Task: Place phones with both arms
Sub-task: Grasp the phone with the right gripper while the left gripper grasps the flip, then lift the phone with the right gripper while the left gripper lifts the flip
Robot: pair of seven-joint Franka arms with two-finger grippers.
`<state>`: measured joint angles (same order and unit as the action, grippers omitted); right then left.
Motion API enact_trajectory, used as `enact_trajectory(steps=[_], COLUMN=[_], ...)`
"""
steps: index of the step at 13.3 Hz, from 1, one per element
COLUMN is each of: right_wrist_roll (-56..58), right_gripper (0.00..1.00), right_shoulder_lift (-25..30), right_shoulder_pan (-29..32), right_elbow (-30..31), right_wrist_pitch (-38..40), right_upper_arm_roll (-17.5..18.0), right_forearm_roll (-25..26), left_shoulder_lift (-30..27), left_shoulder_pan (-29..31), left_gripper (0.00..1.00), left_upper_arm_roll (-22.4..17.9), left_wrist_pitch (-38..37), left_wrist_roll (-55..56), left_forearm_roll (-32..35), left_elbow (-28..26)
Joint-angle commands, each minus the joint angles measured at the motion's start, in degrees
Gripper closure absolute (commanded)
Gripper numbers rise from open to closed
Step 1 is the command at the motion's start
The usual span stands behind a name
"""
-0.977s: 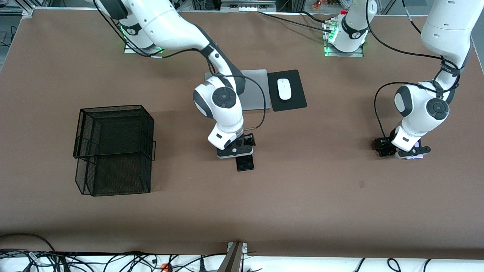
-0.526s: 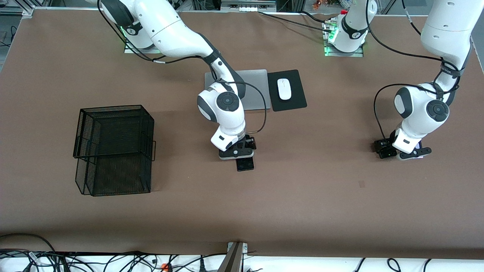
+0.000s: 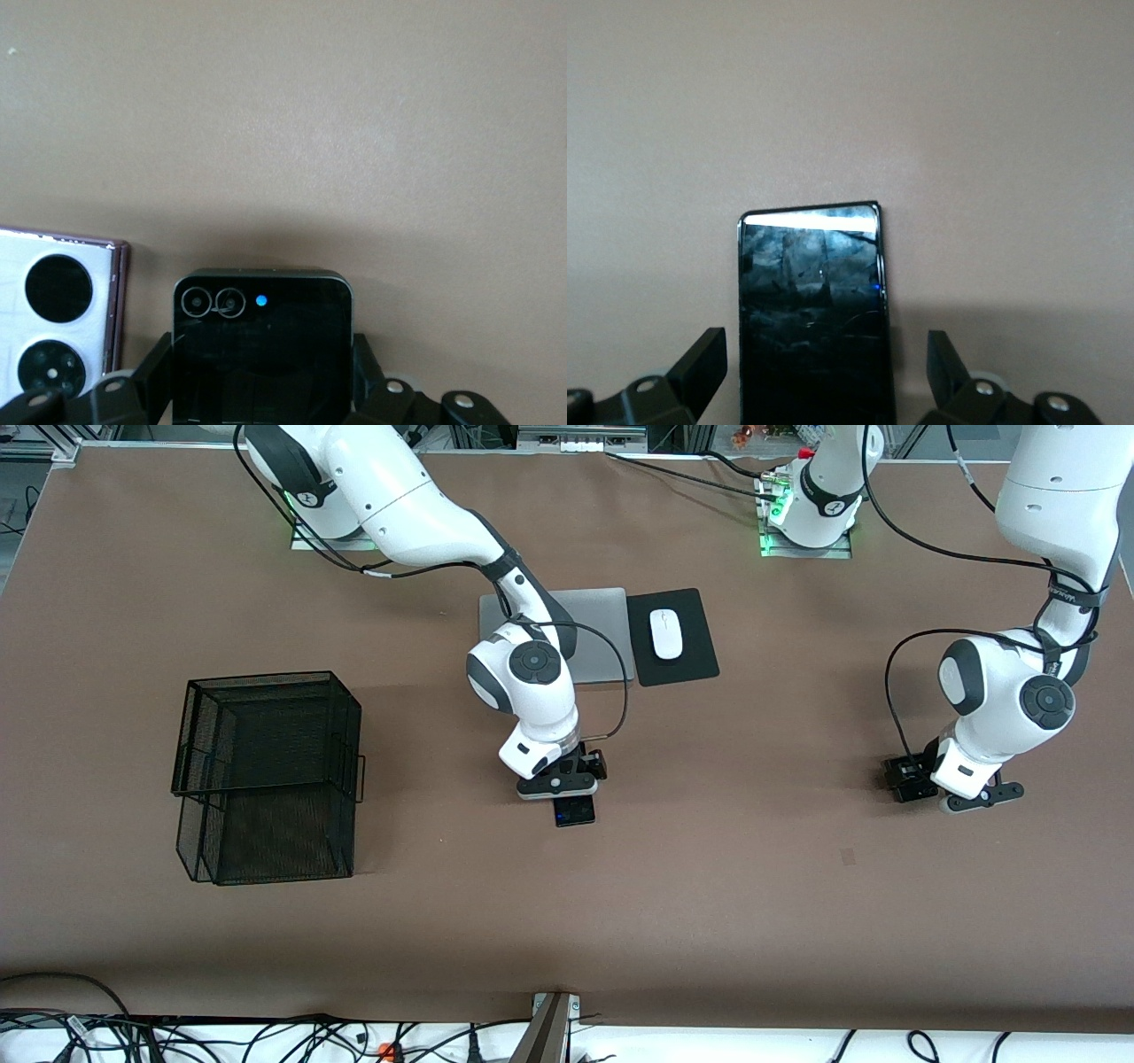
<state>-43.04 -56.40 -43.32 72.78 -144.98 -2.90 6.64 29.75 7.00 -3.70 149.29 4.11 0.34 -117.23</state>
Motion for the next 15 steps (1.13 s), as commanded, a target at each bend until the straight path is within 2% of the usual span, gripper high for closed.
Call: enact_trajectory(steps=[1,7,12,15], right_wrist_roll=[-1.69,-1.87,-1.43,-1.69], right_gripper=[0.0,0.0,0.0,0.0], right_shoulder_lift=[-1.34,-1.6,-2.13,-2.57], right_shoulder_pan=[-1.06,-1.77,-1.77,-1.77], right_elbow=[-1.77,-1.68,-1.59,-1.59], right_wrist_pitch=[-0.22,-0.3,-0.3,-0.3], right_upper_arm_roll=[-0.62,-0.62,-0.62,-0.62], right_forearm_roll=[1.27,1.45,4.95,5.32], left_shoulder_lift=[-0.05,0.13,0.22,0.22], left_shoulder_pan=[-1.63,-3.39,-4.27,-4.27], left_gripper=[0.94,0.96,0.97,0.98], left_upper_arm_roll=[0.09,0.18,0.18,0.18], left_wrist_pitch=[-1.55,-1.81,-1.81,-1.81], left_wrist_roll=[1.59,4.84,6.78,6.78], left_forearm_roll=[-1.57,-1.57,-1.57,-1.57], left_elbow=[1.65,2.53,2.62,2.62])
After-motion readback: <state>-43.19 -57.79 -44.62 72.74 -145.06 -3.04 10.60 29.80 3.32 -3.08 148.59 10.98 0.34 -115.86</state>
